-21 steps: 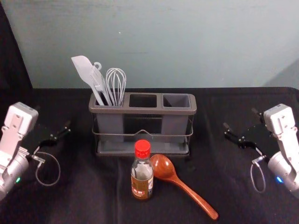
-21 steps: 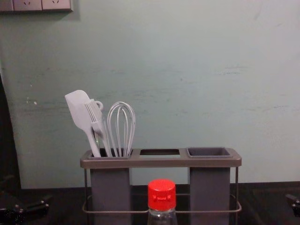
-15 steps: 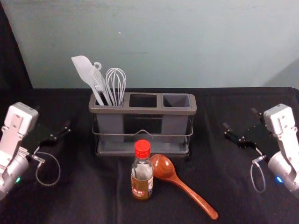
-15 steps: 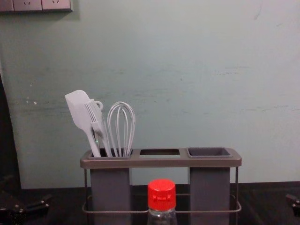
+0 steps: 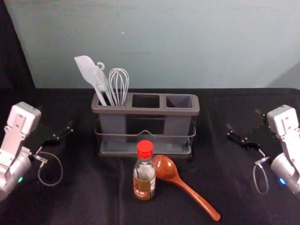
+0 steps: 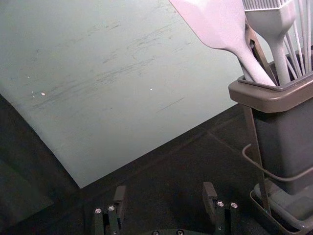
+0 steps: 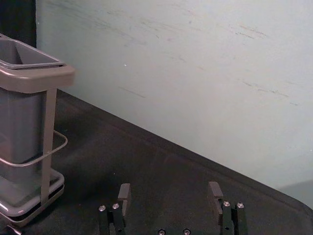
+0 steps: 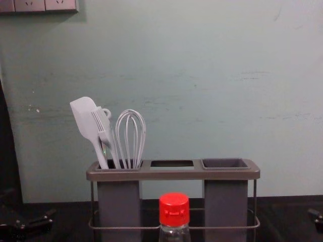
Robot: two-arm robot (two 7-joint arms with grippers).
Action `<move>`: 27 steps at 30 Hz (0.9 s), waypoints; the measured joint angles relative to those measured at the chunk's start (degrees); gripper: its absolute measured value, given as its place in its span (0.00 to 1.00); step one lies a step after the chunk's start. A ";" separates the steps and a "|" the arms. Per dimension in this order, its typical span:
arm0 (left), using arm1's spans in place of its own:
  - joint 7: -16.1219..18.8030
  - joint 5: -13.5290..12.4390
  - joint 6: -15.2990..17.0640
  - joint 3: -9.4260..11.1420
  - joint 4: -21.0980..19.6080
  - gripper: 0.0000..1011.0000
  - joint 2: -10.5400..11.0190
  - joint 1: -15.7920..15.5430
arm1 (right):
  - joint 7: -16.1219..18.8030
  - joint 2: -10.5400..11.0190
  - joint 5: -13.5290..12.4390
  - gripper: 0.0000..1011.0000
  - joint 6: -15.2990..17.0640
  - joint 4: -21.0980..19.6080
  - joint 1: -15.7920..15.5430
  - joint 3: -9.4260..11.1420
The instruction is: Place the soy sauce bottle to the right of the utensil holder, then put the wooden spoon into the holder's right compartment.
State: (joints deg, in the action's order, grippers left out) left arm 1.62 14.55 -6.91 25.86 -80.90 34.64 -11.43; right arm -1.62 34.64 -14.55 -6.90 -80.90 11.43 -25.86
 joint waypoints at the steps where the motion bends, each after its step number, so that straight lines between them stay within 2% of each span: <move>1: 0.00 0.00 0.00 0.00 0.00 1.00 0.00 0.00 | 0.00 0.00 0.00 0.99 0.00 0.00 0.00 0.00; 27: 0.00 0.00 0.00 0.00 0.00 1.00 0.00 0.00 | 0.00 0.00 0.00 0.99 0.00 0.00 0.00 0.00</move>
State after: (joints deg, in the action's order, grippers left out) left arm 1.62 14.55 -6.91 25.86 -80.90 34.65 -11.43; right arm -1.62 34.65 -14.55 -6.91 -80.90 11.43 -25.86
